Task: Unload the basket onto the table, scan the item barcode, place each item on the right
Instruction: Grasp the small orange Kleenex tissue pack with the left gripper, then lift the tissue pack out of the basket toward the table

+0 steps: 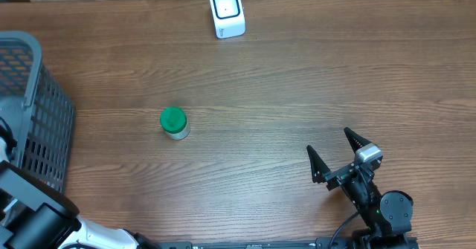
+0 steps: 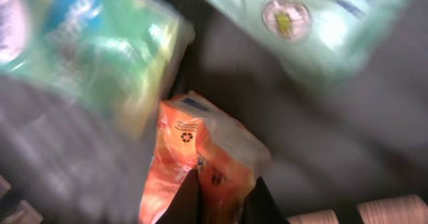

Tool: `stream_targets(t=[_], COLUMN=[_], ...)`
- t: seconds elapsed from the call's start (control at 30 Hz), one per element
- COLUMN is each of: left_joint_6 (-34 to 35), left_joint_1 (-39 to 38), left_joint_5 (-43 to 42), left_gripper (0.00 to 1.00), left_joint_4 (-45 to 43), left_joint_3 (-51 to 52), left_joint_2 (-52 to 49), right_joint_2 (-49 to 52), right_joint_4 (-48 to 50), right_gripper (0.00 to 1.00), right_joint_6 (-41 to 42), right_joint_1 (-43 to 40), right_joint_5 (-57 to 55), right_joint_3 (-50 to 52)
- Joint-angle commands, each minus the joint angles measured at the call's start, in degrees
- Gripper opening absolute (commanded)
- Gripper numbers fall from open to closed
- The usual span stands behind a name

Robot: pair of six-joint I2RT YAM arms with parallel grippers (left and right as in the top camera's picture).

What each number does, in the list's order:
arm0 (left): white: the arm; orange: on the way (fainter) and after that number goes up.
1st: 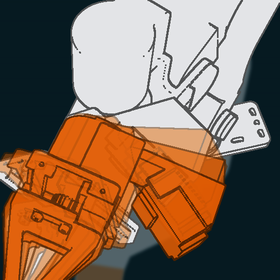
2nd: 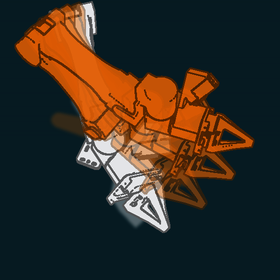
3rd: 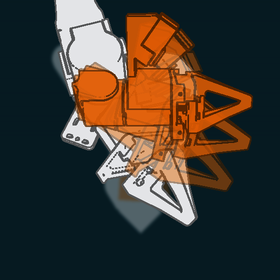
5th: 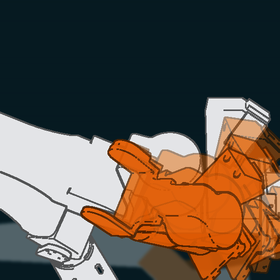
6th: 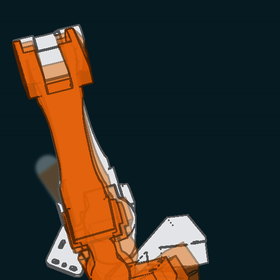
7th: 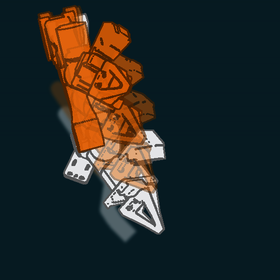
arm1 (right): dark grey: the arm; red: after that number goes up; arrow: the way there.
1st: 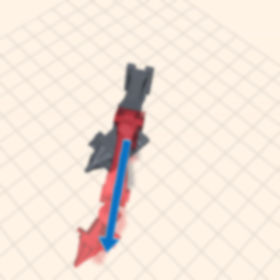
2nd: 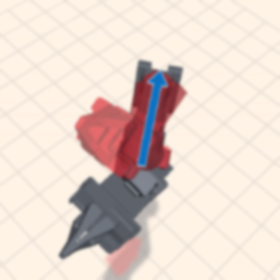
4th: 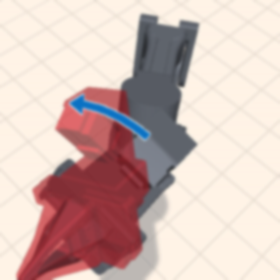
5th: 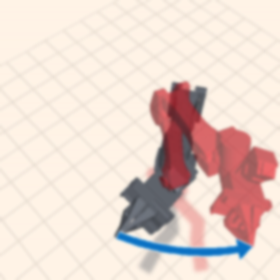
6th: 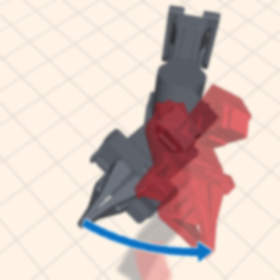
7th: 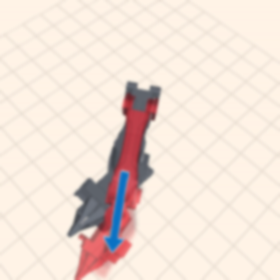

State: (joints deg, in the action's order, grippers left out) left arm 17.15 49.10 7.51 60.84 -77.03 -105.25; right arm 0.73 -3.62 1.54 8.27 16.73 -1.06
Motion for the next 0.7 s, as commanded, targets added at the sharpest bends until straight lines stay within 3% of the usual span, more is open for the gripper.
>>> stream_targets(t=[0.0,0.23,0.43,0.67], left_joint_6=[-1.49,-1.09,-0.37,2.6], left_joint_1=[-0.39,-0.39,-0.39,-2.67], left_joint_5=[-4.09,-6.45,-7.91,-16.74], left_gripper=[0.04,0.04,0.04,0.04], left_joint_4=[6.64,17.0,17.16,17.57], left_joint_3=[-13.79,-29.24,-30.73,-37.0], left_joint_2=[1.14,4.31,9.64,15.91], right_joint_2=[-0.57,-0.57,-0.57,-0.57], right_joint_4=[0.35,0.33,0.35,0.35], right_gripper=[1.0,1.0,1.0,1.0], right_joint_6=[0.39,0.39,0.39,0.39], right_joint_1=[0.24,0.24,0.24,0.24], right_joint_5=[0.28,0.28,0.28,0.28], right_joint_3=[0.59,0.59,0.59,0.59])
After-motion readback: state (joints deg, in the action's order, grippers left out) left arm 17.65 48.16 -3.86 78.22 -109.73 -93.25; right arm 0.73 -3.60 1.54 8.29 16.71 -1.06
